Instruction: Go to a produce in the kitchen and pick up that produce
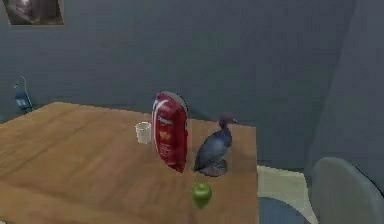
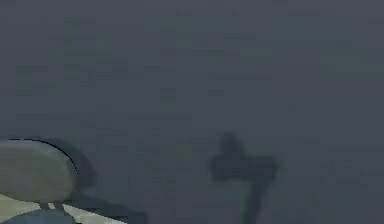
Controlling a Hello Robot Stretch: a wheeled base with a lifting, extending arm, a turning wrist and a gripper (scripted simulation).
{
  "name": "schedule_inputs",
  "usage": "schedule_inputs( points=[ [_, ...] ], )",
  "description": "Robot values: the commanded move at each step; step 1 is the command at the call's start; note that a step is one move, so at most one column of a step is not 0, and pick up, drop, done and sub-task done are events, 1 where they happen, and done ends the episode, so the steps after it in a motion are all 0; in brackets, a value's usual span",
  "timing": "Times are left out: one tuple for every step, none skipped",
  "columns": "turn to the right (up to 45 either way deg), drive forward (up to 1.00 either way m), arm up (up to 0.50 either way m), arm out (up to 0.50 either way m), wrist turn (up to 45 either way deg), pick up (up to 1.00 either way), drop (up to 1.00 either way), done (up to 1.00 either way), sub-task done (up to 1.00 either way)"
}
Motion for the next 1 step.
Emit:
schedule_inputs(
  points=[
    [-45.0, 0.0, 0.0, 0.0, 0.0, 0.0, 0.0, 0.0, 0.0]
  ],
)
